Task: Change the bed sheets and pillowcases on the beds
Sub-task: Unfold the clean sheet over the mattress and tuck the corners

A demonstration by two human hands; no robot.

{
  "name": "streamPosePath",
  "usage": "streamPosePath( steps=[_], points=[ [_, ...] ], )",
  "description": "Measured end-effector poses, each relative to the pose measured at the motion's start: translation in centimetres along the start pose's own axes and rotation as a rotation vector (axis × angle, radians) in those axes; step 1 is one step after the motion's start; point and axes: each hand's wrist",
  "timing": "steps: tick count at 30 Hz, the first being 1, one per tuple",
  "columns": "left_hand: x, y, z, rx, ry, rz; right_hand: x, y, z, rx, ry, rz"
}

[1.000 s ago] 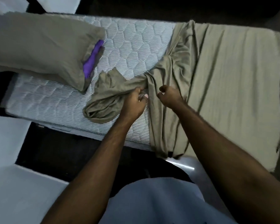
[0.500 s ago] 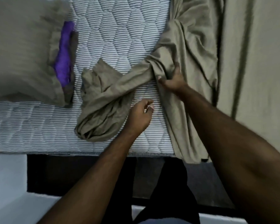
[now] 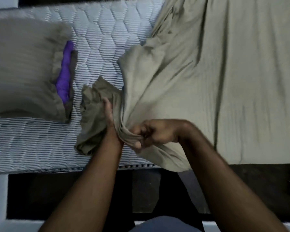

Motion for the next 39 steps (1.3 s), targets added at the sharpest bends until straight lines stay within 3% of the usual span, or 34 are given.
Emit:
streamPosePath(
  steps=[3, 7, 9, 11, 15, 17, 19, 21, 22, 24, 26, 29, 33, 36, 39],
  points=[
    [-1.5, 2.8, -0.1, -0.107, -0.093, -0.156, -0.1, -3.4, -2.1, -0.050, -0.060, -0.054],
    [-2.5, 6.1, -2.0, -0.150, 0.046, -0.127, 0.4, -8.4, -4.6, -0.160, 0.022, -0.329],
    [-2.8, 7.4, -3.9, -0.247, 0.072, -0.062, 0.3, -10.4, -5.1, -0.177, 0.236, -0.454],
    [-3.6, 9.7, -6.7, -0.376, 0.061, -0.039, 0.2, -12.2, -5.0, -0.099, 0.557, -0.496],
    [-3.7, 13.7, -12.2, -0.446, -0.129, -0.260, 0.0, -15.6, -2.5, 0.107, 1.169, -0.426],
    [-3.1, 14.5, -14.2, -0.428, -0.122, -0.362, -0.2, -16.7, -0.8, 0.121, 1.319, -0.404],
    [-2.2, 14.8, -15.7, -0.389, -0.109, -0.436, 0.0, -16.5, 1.0, -0.087, 1.328, -0.321],
    [-1.0, 14.9, -16.8, -0.391, -0.096, -0.492, 0.1, -15.7, 2.3, -0.254, 1.289, -0.071],
    [-0.4, 14.9, -17.0, -0.405, -0.111, -0.506, 0.2, -15.1, 2.7, -0.250, 1.245, 0.145],
    [0.8, 14.8, -17.8, -0.384, -0.127, -0.479, 0.4, -14.3, 2.8, -0.192, 0.997, 0.636],
    [1.8, 14.6, -18.8, -0.364, -0.131, -0.420, 0.1, -13.7, 2.8, -0.147, 0.848, 0.804],
    [2.8, 14.7, -19.9, -0.416, -0.230, -0.341, -1.0, -14.3, 3.3, -0.061, 0.925, 0.626],
    [4.4, 15.2, -18.1, -0.357, -0.066, 0.029, -3.1, -17.8, 2.5, -0.098, 1.344, -0.112],
    [5.6, 14.7, -16.2, -0.301, 0.123, 0.392, -5.8, -21.3, 0.9, -0.136, 1.299, -0.482],
    [6.0, 14.3, -15.3, -0.278, 0.131, 0.861, -9.1, -23.4, 0.0, -0.056, 1.300, -0.757]
  ],
)
Point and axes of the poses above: each hand's wrist, its own z-axis towards the middle knuckle, its own x-axis out of the back of the hand, y = z × x, and after that the axes turned 6 degrees about -x, right-handed
